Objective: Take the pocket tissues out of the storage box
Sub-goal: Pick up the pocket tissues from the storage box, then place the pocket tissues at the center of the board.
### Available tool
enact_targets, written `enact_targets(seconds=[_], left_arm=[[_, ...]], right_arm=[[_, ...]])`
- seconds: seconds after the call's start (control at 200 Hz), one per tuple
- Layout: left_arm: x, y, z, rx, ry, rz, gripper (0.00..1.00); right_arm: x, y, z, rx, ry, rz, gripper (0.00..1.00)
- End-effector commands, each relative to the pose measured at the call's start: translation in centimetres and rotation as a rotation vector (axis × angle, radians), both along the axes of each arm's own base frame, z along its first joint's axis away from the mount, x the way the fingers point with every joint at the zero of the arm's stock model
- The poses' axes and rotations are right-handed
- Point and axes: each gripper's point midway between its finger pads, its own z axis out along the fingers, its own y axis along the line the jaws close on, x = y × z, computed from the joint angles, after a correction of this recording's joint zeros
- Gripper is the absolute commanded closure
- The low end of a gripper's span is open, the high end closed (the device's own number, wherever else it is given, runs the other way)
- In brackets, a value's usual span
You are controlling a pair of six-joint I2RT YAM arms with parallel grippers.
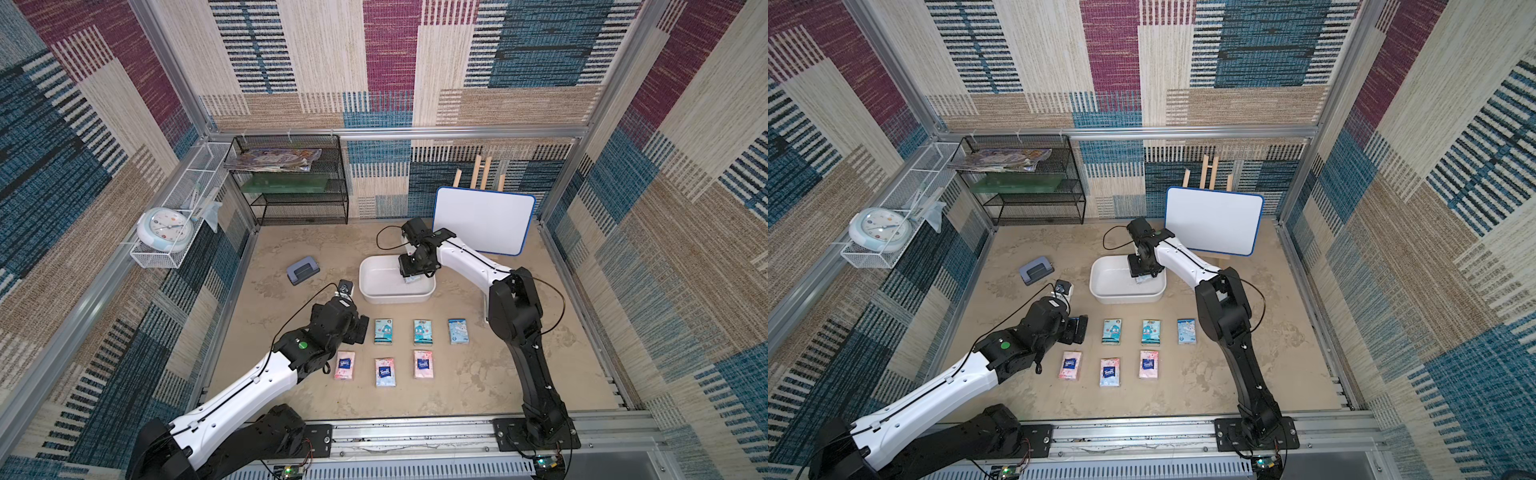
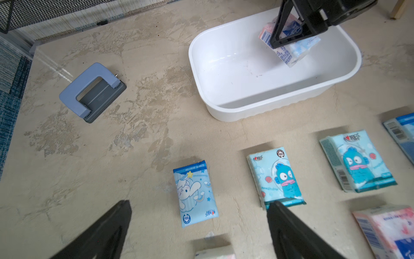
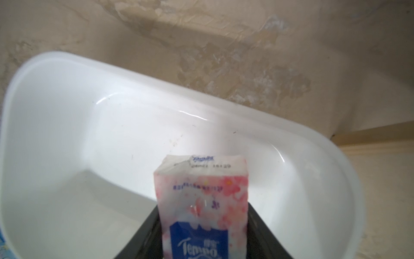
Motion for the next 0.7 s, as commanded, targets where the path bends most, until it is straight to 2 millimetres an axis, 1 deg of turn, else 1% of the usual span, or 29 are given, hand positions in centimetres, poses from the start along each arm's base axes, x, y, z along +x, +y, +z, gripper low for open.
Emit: enact_targets(seconds=[0.0, 0.155, 0.321, 0.411, 0.446, 0.481, 0.691], left_arm=[[-0.2, -0.3, 0.8, -0.016, -0.031, -0.035, 0.00], [-0.8, -0.2, 1.6, -0.028, -0.063, -0.071, 0.00], [-1.4, -0.1, 2.2, -0.030, -0.101, -0.107, 0.00], [-1.6, 0.1, 2.6, -0.032, -0.126, -0.115, 0.00], [-1.7, 0.2, 2.6, -0.035, -0.135, -0.112, 0.00], [-1.8, 0.4, 2.7, -0.040, -0.143, -0.110, 0.00], [-2.5, 0.4, 3.0, -0.065, -0.217, -0.148, 0.00]], right_arm=[[-0.5, -0.1, 2.2, 0.033, -0.017, -0.017, 0.47], [-2.1, -1.3, 4.9, 0.040, -0.045, -0.046, 0.48], [-5.4, -2.7, 6.6, 0.040, -0.052, -0.071, 0.48], [-7.7, -3.6, 6.9, 0.031, -0.041, -0.090, 0.48], [-8.7, -4.0, 6.7, 0.024, -0.032, -0.099, 0.48], [-9.6, -4.4, 7.1, 0.029, -0.032, -0.108, 0.48], [-15.6, -7.4, 5.6, 0.021, 0.031, -0.183, 0.48]])
